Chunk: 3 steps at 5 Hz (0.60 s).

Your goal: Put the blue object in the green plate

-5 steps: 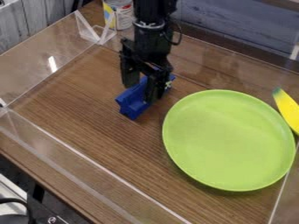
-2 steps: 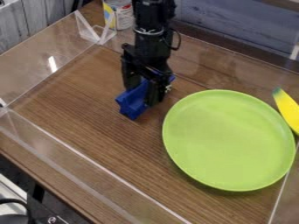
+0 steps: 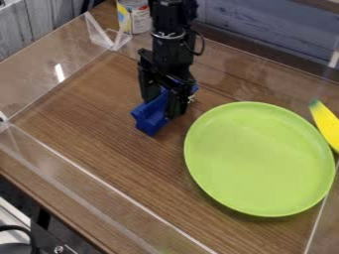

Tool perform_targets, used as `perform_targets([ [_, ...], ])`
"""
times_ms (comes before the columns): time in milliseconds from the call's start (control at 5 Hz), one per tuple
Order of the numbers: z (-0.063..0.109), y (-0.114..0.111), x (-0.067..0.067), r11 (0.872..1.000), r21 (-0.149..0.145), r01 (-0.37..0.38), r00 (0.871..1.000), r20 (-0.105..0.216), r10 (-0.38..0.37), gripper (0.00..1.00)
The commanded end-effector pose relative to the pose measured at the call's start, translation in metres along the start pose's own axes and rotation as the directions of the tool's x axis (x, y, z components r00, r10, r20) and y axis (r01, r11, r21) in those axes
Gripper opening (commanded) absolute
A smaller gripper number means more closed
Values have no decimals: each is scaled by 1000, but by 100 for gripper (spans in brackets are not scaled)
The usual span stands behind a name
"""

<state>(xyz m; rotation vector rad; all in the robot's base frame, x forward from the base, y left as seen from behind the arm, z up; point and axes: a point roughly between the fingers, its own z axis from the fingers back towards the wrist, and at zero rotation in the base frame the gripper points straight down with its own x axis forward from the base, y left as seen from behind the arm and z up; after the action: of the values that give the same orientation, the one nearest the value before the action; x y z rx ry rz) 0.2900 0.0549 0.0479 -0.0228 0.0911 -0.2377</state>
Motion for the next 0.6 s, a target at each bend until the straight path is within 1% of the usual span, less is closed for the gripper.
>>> perform_targets([
  [0,7,5,2,1000,9,-12,999,37,11,100],
  [400,2,6,4,1000,2,-15,999,41,15,100],
])
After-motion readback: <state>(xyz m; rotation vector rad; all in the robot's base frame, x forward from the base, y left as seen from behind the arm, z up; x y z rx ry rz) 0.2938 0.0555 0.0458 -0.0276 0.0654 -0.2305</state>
